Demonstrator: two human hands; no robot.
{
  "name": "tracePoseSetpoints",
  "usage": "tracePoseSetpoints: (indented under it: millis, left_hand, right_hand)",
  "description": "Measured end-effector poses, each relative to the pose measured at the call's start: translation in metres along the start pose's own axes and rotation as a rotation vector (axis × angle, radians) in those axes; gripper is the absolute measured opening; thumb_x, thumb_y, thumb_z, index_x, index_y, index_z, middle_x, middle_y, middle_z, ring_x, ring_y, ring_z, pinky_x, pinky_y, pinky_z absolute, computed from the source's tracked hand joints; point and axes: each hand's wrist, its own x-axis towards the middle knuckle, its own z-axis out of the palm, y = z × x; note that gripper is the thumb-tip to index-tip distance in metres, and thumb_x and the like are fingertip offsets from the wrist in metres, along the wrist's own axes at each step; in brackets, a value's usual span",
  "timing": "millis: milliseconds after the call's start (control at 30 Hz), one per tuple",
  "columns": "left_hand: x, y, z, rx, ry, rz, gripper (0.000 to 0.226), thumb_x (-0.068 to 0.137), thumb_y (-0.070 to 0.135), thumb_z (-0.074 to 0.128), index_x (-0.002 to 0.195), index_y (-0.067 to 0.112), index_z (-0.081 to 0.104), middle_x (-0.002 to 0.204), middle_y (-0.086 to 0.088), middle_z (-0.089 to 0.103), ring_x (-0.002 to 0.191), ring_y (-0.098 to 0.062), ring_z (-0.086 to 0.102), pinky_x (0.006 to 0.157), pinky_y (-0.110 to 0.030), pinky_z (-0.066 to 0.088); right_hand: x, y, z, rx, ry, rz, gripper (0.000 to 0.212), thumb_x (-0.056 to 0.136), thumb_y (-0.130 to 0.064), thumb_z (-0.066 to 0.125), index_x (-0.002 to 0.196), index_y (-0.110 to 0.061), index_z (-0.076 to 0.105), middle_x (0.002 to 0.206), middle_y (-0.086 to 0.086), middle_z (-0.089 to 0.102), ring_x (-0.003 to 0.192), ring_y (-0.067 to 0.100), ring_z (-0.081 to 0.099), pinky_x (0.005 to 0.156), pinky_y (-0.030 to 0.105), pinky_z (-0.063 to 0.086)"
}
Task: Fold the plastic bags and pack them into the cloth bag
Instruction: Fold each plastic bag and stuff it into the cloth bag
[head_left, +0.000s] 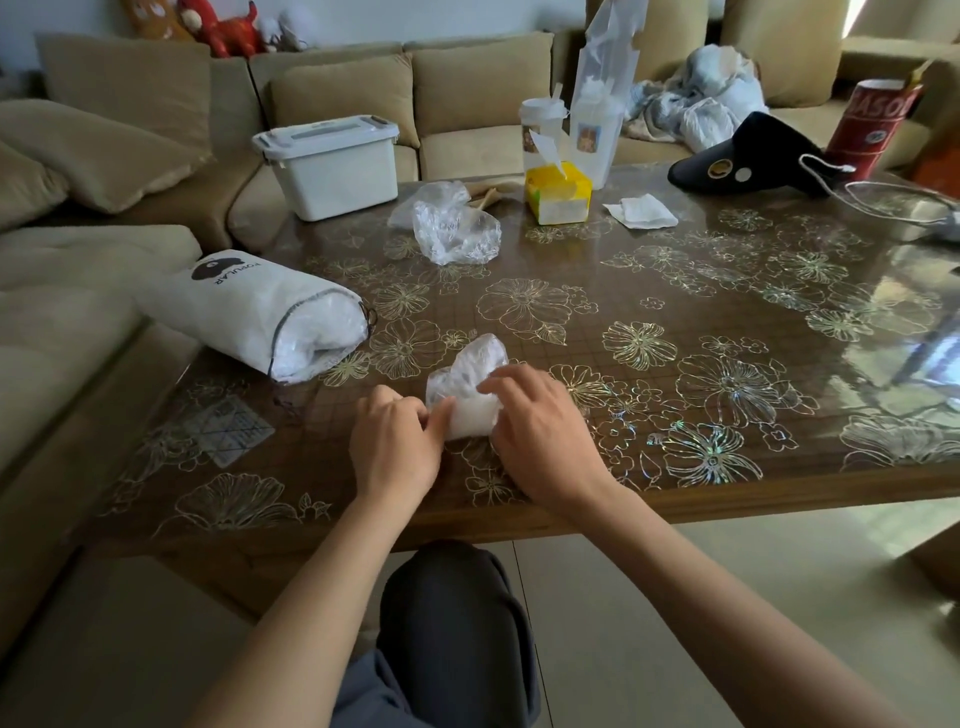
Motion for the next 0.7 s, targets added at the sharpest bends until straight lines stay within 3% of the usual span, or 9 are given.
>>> tracePoseSetpoints:
  millis: [100,200,300,433,500,600,700]
  left_hand:
    - [0.003,-0.003,0.0,-0.005,0.006,0.0,0.043,0.093,0.044,0.048,0.08,0.008,0.066,0.094,-0.007,0.048,0.098,-0.026,0.049,0.068,-0.028,0.032]
    - [0.004,-0.003,-0.004,-0.118,0.083,-0.007,0.026,0.093,0.035,0.054,0.091,0.01,0.06,0.095,-0.003,0.049,0.087,-0.019,0.05,0.068,-0.026,0.033]
    - [0.005,-0.009,-0.013,-0.186,0.178,0.236,0.017,0.091,0.02,0.056,0.099,0.008,0.064,0.1,-0.005,0.059,0.093,-0.02,0.053,0.077,-0.025,0.037]
    - [-0.001,-0.01,-0.016,-0.156,-0.046,0.422,0.044,0.074,0.014,0.047,0.114,0.009,0.064,0.114,-0.002,0.061,0.113,-0.017,0.046,0.096,-0.024,0.032]
    - [-0.001,-0.011,-0.013,-0.147,-0.077,0.44,0.043,0.076,0.008,0.051,0.118,0.008,0.063,0.117,-0.004,0.061,0.116,-0.018,0.045,0.101,-0.025,0.032]
    - [0.0,-0.012,-0.012,-0.193,-0.042,0.401,0.031,0.083,0.002,0.063,0.114,0.007,0.066,0.111,-0.008,0.063,0.108,-0.019,0.05,0.094,-0.028,0.039]
    - [0.001,-0.012,-0.018,-0.304,-0.002,0.308,0.014,0.087,0.01,0.063,0.098,0.011,0.071,0.099,-0.005,0.063,0.094,-0.012,0.053,0.08,-0.021,0.039]
  right_hand:
    - [-0.004,0.008,-0.001,0.034,-0.255,-0.074,0.042,0.09,-0.015,0.055,0.13,-0.003,0.052,0.134,0.014,0.053,0.127,0.029,0.046,0.108,0.035,0.031]
    - [-0.003,0.012,-0.003,0.069,-0.335,-0.033,0.045,0.094,-0.023,0.052,0.136,-0.007,0.047,0.142,0.009,0.046,0.132,0.025,0.042,0.109,0.033,0.026]
    - [0.006,0.011,-0.008,0.057,-0.347,-0.028,0.042,0.092,-0.015,0.05,0.133,-0.01,0.051,0.14,0.006,0.049,0.128,0.025,0.044,0.105,0.035,0.029]
    - [0.017,0.013,-0.008,0.029,-0.368,-0.014,0.039,0.086,-0.009,0.05,0.124,-0.011,0.058,0.131,0.005,0.054,0.12,0.025,0.045,0.1,0.036,0.03]
    - [0.021,0.014,-0.006,0.063,-0.345,0.016,0.03,0.088,-0.01,0.05,0.116,-0.009,0.062,0.12,0.009,0.059,0.111,0.028,0.05,0.097,0.038,0.037]
    - [0.026,0.014,-0.01,0.199,-0.328,0.078,0.022,0.089,-0.007,0.05,0.105,-0.004,0.065,0.1,0.011,0.064,0.093,0.029,0.057,0.082,0.04,0.046]
    - [0.029,0.014,-0.022,0.346,-0.371,0.169,0.026,0.09,-0.005,0.049,0.111,-0.007,0.062,0.096,0.003,0.063,0.082,0.018,0.058,0.068,0.027,0.045]
